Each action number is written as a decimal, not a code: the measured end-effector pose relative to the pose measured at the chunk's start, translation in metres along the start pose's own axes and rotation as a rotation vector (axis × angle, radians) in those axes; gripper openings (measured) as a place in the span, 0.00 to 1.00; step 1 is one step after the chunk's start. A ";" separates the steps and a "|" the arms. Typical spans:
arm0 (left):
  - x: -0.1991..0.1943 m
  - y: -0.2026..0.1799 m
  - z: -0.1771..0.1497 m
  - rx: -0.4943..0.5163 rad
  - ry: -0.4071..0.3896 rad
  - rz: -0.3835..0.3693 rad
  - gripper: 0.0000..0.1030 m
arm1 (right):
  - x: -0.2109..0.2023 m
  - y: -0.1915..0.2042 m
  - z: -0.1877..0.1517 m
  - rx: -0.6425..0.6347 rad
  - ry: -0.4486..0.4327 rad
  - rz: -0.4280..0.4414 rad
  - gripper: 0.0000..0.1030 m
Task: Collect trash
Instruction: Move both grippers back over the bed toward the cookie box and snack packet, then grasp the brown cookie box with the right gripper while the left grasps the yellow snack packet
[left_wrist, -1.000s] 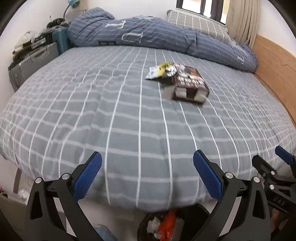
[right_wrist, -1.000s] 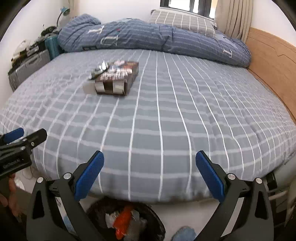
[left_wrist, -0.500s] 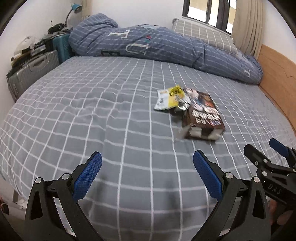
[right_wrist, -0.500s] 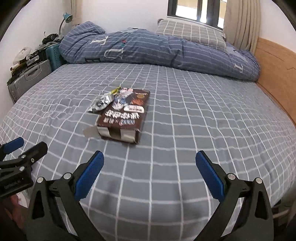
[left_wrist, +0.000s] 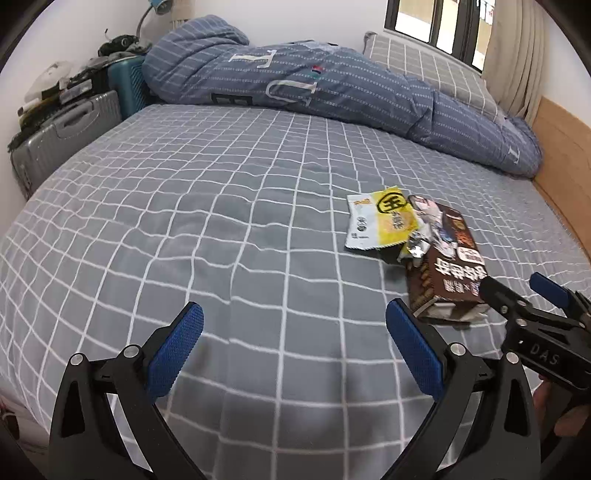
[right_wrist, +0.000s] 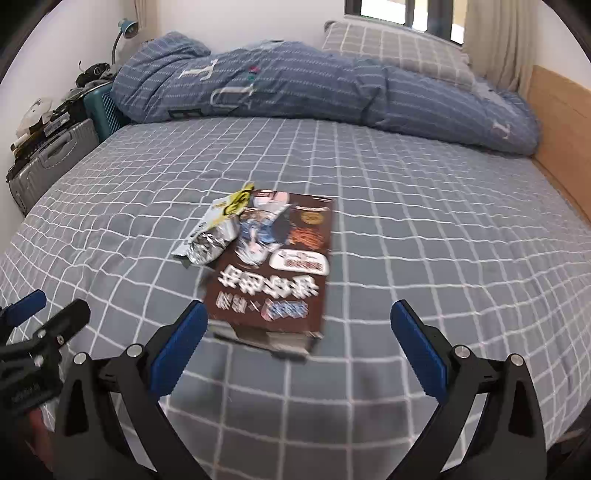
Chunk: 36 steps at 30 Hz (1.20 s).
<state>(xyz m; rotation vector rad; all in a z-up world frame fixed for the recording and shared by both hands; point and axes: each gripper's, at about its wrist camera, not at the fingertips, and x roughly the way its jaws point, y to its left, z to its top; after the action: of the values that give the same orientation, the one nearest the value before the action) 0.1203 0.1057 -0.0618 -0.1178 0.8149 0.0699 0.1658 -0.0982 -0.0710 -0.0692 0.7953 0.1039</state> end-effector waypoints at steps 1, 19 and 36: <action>0.003 0.002 0.003 0.001 -0.001 0.004 0.94 | 0.006 0.003 0.002 0.002 0.011 0.001 0.93; 0.032 0.012 0.020 -0.012 0.016 0.005 0.94 | 0.057 0.016 0.007 0.014 0.082 -0.047 0.87; 0.066 -0.069 0.046 0.101 0.048 -0.035 0.94 | -0.002 -0.084 0.019 0.027 -0.011 -0.050 0.86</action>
<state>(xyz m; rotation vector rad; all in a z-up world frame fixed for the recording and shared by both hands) 0.2060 0.0445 -0.0733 -0.0385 0.8627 -0.0070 0.1880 -0.1800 -0.0543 -0.0631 0.7832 0.0464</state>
